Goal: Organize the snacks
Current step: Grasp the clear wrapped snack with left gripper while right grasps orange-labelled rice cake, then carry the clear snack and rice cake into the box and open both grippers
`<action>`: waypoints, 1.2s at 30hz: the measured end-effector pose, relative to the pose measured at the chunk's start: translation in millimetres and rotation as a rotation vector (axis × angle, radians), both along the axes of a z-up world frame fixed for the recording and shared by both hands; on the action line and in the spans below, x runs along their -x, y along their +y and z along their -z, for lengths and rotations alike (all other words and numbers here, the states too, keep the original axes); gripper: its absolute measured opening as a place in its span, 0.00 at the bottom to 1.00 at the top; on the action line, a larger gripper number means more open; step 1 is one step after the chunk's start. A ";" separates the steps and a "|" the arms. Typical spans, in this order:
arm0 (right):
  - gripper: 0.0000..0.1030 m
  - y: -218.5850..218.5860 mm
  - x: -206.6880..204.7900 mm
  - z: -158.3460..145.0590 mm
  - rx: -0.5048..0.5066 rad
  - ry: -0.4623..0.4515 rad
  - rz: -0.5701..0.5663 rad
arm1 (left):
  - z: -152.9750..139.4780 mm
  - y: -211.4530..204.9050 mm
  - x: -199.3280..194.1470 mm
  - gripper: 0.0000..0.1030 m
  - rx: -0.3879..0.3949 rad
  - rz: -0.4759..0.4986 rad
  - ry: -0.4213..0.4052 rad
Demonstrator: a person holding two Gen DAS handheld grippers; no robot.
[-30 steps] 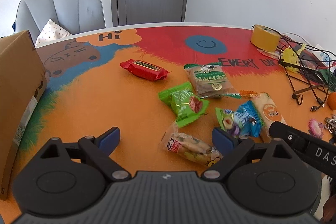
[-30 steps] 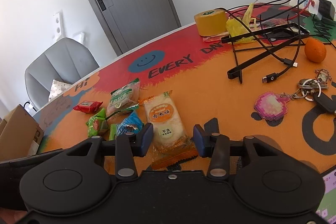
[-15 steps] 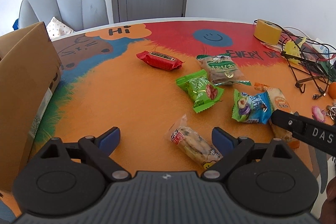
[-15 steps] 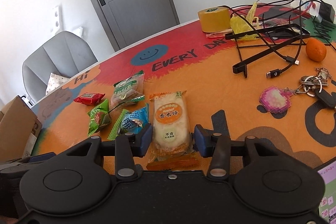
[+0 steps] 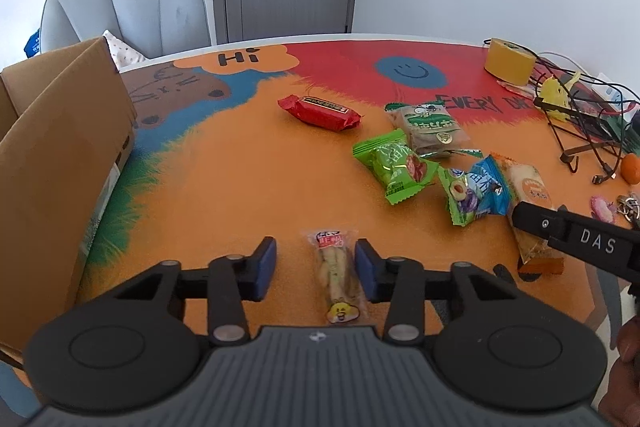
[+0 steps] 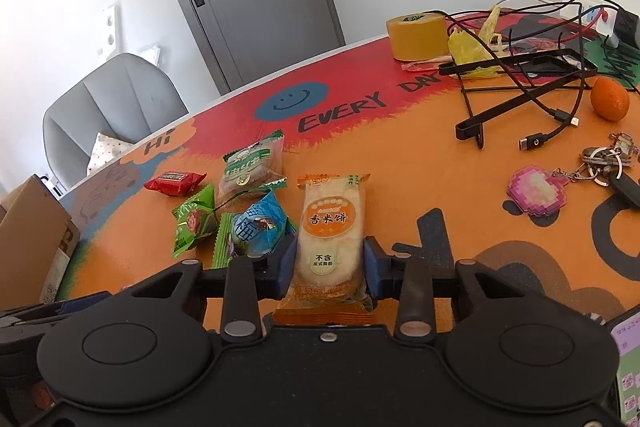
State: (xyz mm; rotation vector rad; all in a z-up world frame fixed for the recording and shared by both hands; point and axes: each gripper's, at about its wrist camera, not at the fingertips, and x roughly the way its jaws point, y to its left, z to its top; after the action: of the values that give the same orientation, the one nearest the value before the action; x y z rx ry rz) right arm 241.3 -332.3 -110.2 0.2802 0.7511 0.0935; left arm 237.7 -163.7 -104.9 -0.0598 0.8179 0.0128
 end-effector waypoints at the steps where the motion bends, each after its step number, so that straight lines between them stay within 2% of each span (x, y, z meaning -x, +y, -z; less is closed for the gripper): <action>1: 0.35 -0.2 1.7 -0.4 -0.002 0.001 0.004 | -0.4 0.0 0.2 0.26 0.007 0.004 0.001; 2: 0.35 -0.3 3.9 -1.0 -0.004 0.001 0.006 | -0.7 0.2 0.2 0.17 0.013 0.007 0.003; 4: 0.35 -0.6 8.3 -3.0 -0.011 -0.009 0.007 | -1.4 1.5 0.6 0.16 0.033 0.010 0.007; 18: 0.35 11.9 30.1 -36.5 -0.002 -0.086 0.014 | -35.8 19.6 15.4 0.16 0.058 -0.009 -0.101; 36: 0.35 65.9 36.5 -76.6 0.015 -0.174 -0.057 | -80.2 82.3 39.2 0.16 0.048 -0.111 -0.223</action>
State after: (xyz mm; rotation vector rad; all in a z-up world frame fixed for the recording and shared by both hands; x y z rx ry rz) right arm 204.8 -266.4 -33.6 0.2330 0.5867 0.1640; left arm 198.5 -81.4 -24.7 -0.1490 0.5915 0.0902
